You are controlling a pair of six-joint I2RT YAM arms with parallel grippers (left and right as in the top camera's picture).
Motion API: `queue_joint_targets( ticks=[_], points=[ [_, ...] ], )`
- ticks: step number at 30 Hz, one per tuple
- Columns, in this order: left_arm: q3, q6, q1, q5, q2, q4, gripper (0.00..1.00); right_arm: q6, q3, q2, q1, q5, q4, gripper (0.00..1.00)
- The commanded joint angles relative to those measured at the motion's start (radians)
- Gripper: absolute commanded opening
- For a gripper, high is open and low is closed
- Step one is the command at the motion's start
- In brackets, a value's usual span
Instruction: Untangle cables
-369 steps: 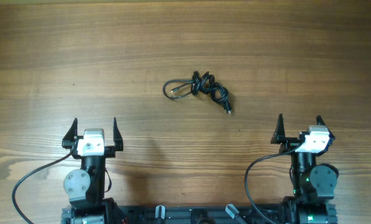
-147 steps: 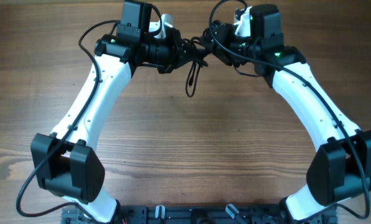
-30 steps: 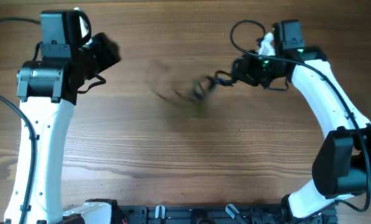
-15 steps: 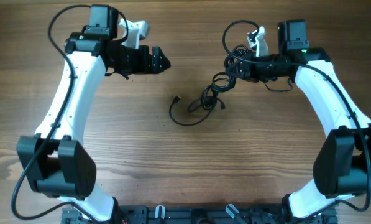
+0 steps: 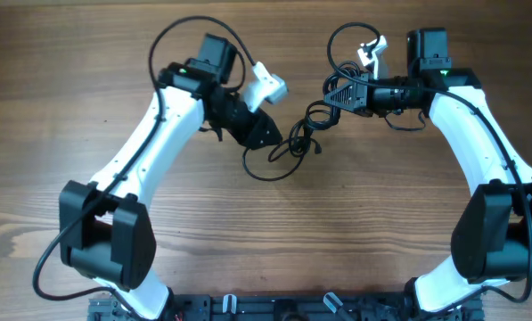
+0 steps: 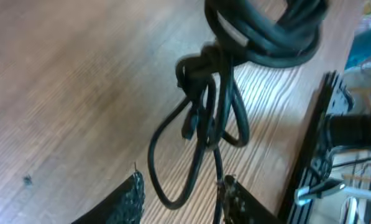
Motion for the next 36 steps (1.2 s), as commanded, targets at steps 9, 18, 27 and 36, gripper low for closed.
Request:
queue_joint_targets(
  ticks=[9,18,27,36],
  points=[
    [-0.148,0.013,-0.024,0.024,0.002,0.148,0.39,0.032,0.019,0.01,0.0,-0.046,0.002,0.09],
    [-0.109,-0.008,0.025,0.105,-0.031,0.109,0.69,0.04,0.019,0.01,0.0,-0.046,0.002,0.11],
    [-0.171,-0.007,-0.049,0.068,0.032,0.178,0.34,0.055,0.019,0.01,0.0,-0.046,0.002,0.11],
    [-0.043,-0.665,0.242,-0.075,-0.069,0.286,0.04,0.142,0.019,0.01,0.0,0.031,-0.001,0.05]
  ],
)
